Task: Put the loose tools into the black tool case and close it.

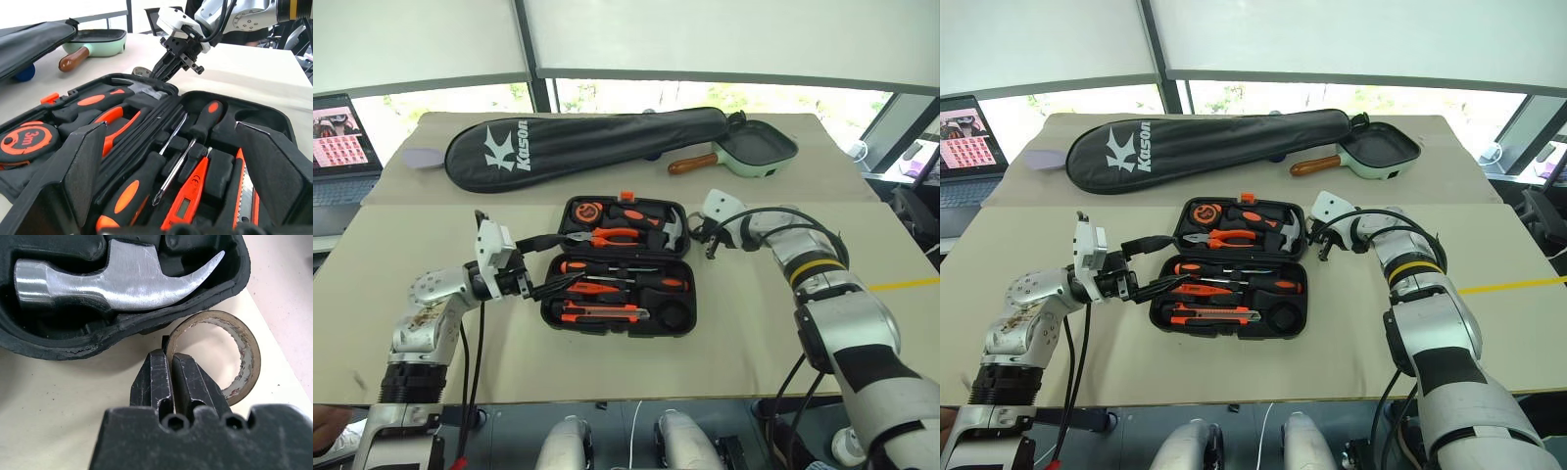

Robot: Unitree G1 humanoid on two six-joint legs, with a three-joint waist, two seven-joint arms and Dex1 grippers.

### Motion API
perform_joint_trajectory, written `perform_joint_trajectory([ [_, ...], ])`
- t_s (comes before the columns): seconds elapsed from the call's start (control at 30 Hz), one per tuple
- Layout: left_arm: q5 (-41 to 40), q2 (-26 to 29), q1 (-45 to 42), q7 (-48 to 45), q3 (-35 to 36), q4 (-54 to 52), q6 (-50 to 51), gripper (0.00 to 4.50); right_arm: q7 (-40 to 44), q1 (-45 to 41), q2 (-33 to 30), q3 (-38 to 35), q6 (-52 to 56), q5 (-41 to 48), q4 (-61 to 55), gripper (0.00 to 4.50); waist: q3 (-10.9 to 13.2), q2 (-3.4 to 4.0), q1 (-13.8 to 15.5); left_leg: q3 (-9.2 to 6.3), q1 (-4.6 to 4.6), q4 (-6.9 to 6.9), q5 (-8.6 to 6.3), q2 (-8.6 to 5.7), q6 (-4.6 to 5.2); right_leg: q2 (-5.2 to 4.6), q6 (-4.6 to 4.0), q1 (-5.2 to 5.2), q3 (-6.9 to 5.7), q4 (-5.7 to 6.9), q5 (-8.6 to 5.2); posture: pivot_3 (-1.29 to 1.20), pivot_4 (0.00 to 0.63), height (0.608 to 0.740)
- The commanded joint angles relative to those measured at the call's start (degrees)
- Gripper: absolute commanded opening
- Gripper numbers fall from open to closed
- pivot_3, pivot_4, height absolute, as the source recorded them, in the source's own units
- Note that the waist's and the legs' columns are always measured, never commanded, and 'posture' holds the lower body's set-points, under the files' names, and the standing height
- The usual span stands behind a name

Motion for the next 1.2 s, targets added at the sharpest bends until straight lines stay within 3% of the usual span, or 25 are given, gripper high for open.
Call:
perform_joint_trajectory([
  [0.03, -0.3, 0.2, 0.3, 0.2, 1.1, -2.0, -1.4, 4.5, 5.0, -0.3, -2.9, -1.4, -3.5, 1.7, -1.9, 0.05, 0.0, 0.0, 0.0, 0.0, 0.0, 0.0, 0.0, 0.0, 0.0, 0.0, 0.0, 0.0, 0.0, 0.0, 0.0, 0.0, 0.15, 0.74],
  [0.3, -2.8, 3.2, 4.9, -5.4, 0.9, -7.0, -0.1, 4.5, 26.4, 3.7, -14.1, -6.2, -3.3, 11.8, -19.9, 0.05, 0.1, 0.06, 0.5, -0.02, -0.13, -0.03, 0.0, 0.0, 0.0, -0.04, 0.0, -0.09, -0.03, -0.12, 0.0, 0.0, 0.15, 0.74],
  [0.4, -3.0, 4.3, 6.7, -7.5, 0.0, -9.8, 0.4, 4.5, 35.9, 9.9, -17.6, -7.2, 4.2, 19.0, -35.3, 0.05, 0.1, 0.06, 0.8, -0.02, -0.11, -0.05, -0.01, 0.04, 0.01, -0.01, 0.0, -0.06, -0.03, -0.14, 0.0, 0.0, 0.15, 0.74],
  [0.5, -2.6, 5.2, 8.2, -8.9, -1.1, -12.4, 0.8, 4.5, 41.3, 19.3, -22.4, -6.4, 23.0, 28.9, -59.6, 0.05, 0.1, 0.1, 1.3, -0.04, -0.1, -0.04, -0.01, 0.05, 0.01, 0.0, 0.0, -0.07, -0.01, -0.11, 0.0, 0.0, 0.15, 0.74],
  [0.57, -2.6, 5.1, 8.7, -9.3, -1.7, -13.0, 0.9, 4.5, 40.1, 24.7, -23.8, -5.1, 31.1, 31.9, -72.9, 0.05, 0.1, 0.14, 1.6, -0.06, -0.12, -0.03, -0.01, 0.07, 0.01, -0.01, 0.0, -0.09, -0.01, -0.08, 0.0, 0.0, 0.15, 0.74],
  [0.77, -2.3, 4.5, 10.4, -8.3, -3.2, -14.8, 2.0, 4.5, 31.0, 33.6, -24.6, -1.3, 43.6, 31.7, -90.4, 0.05, 0.1, 0.11, 2.3, -0.1, -0.11, 0.17, -0.01, 0.05, 0.01, 0.03, 0.0, -0.03, -0.05, -0.06, -0.01, 0.0, 0.15, 0.74],
  [1.07, -1.5, 5.3, 10.5, -9.4, -3.0, -11.7, 1.0, 4.5, 22.6, 34.0, -22.6, 6.4, 48.3, 25.4, -90.1, 0.05, 0.1, 0.07, 3.1, 0.13, -0.18, 0.37, -0.01, 0.03, 0.01, 0.04, 0.01, -0.05, -0.07, -0.02, -0.02, 0.0, 0.15, 0.74],
  [1.2, -1.2, 5.4, 9.8, -9.8, -3.2, -10.7, 0.9, 4.5, 23.6, 33.1, -25.2, 10.1, 49.5, 22.8, -89.2, 0.05, 0.1, 0.06, 3.1, 0.17, -0.19, 0.37, -0.01, 0.03, 0.01, 0.05, 0.0, -0.06, -0.07, -0.02, -0.02, 0.0, 0.15, 0.74],
])
